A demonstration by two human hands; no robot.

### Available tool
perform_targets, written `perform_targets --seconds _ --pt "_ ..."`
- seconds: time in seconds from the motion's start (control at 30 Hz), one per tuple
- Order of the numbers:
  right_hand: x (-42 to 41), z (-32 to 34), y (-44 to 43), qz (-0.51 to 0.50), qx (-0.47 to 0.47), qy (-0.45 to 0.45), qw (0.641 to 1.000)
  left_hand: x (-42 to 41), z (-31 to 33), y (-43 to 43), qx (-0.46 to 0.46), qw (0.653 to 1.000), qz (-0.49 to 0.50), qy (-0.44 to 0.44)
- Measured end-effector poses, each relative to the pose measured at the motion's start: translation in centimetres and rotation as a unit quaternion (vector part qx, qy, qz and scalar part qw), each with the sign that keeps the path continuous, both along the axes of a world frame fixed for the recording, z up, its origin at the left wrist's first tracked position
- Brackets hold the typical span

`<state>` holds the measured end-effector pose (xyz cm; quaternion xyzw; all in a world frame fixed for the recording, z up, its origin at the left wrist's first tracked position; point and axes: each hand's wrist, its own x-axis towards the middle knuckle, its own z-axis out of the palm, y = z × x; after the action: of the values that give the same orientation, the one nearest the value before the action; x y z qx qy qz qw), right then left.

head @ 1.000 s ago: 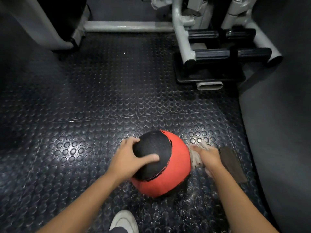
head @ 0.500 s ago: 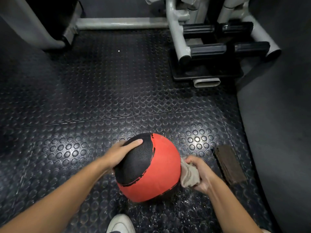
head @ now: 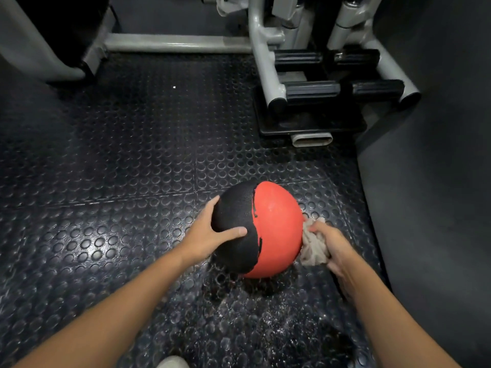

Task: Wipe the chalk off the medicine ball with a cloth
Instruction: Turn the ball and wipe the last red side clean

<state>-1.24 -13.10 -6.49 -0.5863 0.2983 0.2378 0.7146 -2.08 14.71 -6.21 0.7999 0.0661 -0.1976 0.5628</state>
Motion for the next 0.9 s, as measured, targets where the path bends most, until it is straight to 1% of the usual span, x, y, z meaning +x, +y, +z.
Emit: perform_targets --seconds 0.07,0.1,0.17,0.2,0.27,0.3,0.33,0.4,0.43,0.47,0.5,0.53,0.6,0.63,0.67,0.7,0.73,0.77,0.8,0.9 --pt "-0.8 -0.1 -0.2 0.024 -0.038 -0.007 0.999 0.1 0.8 -0.5 0.115 0.990 -0.056 -0.056" --pt "-1.3 0.1 -0.1 0.042 -0.057 -0.013 0.997 0.1 1.2 -0.8 0.154 0.981 -0.079 -0.084" --pt "-2.0 0.6 0.1 0.052 -0.113 -0.035 0.992 -0.1 1.6 -0.7 0.183 0.972 -0.098 -0.114" --pt "-2.2 1.1 0.3 0.030 -0.143 -0.060 0.987 -0.2 1.6 -0.5 0.186 0.971 -0.098 -0.116" --pt "-2.3 2.7 1.2 -0.024 -0.200 -0.137 0.970 -0.5 1.5 -0.1 0.189 0.970 -0.095 -0.115" --pt "-2.4 3.6 2.1 -0.020 -0.238 -0.182 0.954 -0.6 1.6 -0.1 0.193 0.970 -0.095 -0.116" --pt "-2.5 4.5 3.4 0.011 -0.280 -0.230 0.932 -0.8 1.5 -0.3 0.196 0.969 -0.094 -0.119" --pt "-2.9 5.4 6.1 0.104 -0.346 -0.332 0.871 -1.0 1.6 -0.9 0.204 0.966 -0.092 -0.133" --pt "-3.1 5.1 7.1 0.147 -0.365 -0.380 0.837 -0.9 1.7 -1.2 0.208 0.964 -0.092 -0.138" --pt "-3.0 4.5 7.6 0.181 -0.373 -0.414 0.810 -0.8 1.9 -1.3 0.210 0.964 -0.092 -0.137" --pt "-2.6 4.0 7.8 0.199 -0.371 -0.434 0.797 -0.6 2.0 -1.4 0.211 0.964 -0.093 -0.133" --pt "-1.9 3.6 7.7 0.200 -0.366 -0.450 0.790 -0.4 2.2 -1.5 0.211 0.965 -0.092 -0.129" --pt "-0.1 3.6 7.4 0.170 -0.387 -0.458 0.782 -0.1 2.5 -1.6 0.212 0.966 -0.083 -0.123" --pt "1.2 3.7 7.1 0.144 -0.413 -0.438 0.786 -0.1 2.6 -1.7 0.214 0.966 -0.081 -0.120" --pt "2.8 3.7 6.7 0.124 -0.431 -0.399 0.799 -0.1 2.6 -1.8 0.219 0.965 -0.080 -0.119" --pt "4.3 4.0 6.3 0.113 -0.435 -0.339 0.827 -0.3 2.5 -1.9 0.226 0.963 -0.082 -0.120" --pt "5.5 4.3 6.0 0.107 -0.415 -0.283 0.858 -0.6 2.3 -2.1 0.234 0.961 -0.085 -0.123" --pt "6.2 4.4 5.7 0.107 -0.393 -0.243 0.880 -0.8 2.2 -2.2 0.241 0.959 -0.086 -0.125" --pt "6.6 4.5 5.6 0.118 -0.391 -0.231 0.883 -1.0 2.1 -2.3 0.245 0.957 -0.084 -0.127" --pt "4.6 5.3 6.5 0.160 -0.428 -0.286 0.842 -1.0 2.0 -2.5 0.252 0.956 -0.072 -0.130"
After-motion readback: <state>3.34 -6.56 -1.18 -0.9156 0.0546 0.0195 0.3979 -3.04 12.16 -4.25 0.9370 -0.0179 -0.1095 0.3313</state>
